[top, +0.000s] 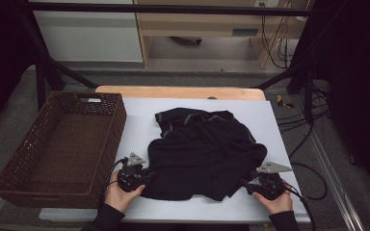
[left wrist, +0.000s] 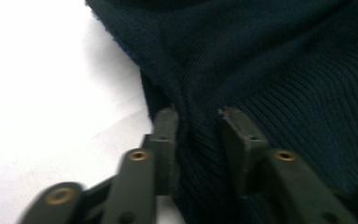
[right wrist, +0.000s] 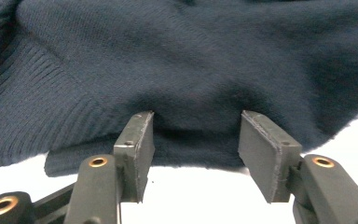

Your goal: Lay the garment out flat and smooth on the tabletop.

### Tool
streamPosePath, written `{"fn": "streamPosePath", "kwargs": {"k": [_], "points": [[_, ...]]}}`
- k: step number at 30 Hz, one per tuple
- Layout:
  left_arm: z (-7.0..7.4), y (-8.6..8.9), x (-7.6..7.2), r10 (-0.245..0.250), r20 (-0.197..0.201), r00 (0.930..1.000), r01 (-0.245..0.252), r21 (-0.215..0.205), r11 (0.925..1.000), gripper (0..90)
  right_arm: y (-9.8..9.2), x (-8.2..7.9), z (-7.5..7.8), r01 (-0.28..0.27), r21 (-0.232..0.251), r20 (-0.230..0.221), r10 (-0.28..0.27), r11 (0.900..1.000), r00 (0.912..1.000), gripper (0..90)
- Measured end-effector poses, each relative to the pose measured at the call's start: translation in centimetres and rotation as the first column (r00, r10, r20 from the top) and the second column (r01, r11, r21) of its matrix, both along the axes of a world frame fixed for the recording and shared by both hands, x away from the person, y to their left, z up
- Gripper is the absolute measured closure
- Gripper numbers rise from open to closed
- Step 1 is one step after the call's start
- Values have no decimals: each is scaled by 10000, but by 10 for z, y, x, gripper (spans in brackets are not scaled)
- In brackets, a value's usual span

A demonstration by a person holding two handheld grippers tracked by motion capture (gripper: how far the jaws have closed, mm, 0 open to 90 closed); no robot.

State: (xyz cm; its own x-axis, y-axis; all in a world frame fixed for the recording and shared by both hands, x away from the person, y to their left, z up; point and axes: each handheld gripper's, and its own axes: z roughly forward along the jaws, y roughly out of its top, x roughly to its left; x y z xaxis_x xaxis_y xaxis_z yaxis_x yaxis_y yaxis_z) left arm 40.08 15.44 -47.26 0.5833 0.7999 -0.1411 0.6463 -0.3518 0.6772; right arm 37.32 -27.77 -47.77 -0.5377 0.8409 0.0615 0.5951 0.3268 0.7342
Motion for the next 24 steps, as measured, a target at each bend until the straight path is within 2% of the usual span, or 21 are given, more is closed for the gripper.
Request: {"fn": "streamPosePath", "kwargs": {"k": [2,5,7,8,10,13,14,17,20,24], "points": [[0,1,0,-49,-55,10000,49,-47,10000,784,4,1,-1,-86,-62,27,86,9999,10000,479],[0,4,1,-30,-190,9998,27,-131,9999,819,11,0,-3,-209,-238,48,210,9995,9998,560],[1,6,2,38,-253,9997,-43,-205,9998,827,13,-2,-2,-301,-206,-26,301,9993,9995,695],[2,7,2,62,-262,9996,-67,-189,9998,829,13,-2,-2,-420,-200,-122,418,9989,9991,791],[3,10,2,173,-255,9995,-179,-247,9995,831,12,-3,0,-427,-167,-354,421,9989,9985,871],[8,17,2,476,-211,9986,-482,-249,9985,833,3,-3,6,-461,-60,-726,456,9989,9963,885],[9,19,2,577,-179,9982,-581,-243,9980,834,-1,-3,7,-321,-41,-649,317,9995,9974,886],[10,21,3,736,-178,9971,-740,-249,9969,834,-15,-2,14,336,-531,-172,-345,9980,9993,885],[10,21,3,802,-174,9966,-804,-153,9966,834,-25,2,17,881,-1207,589,-815,9888,9949,880],[7,20,3,784,132,9968,-784,-10,9969,822,-24,10,10,803,-1314,609,-728,9881,9955,818]]}}
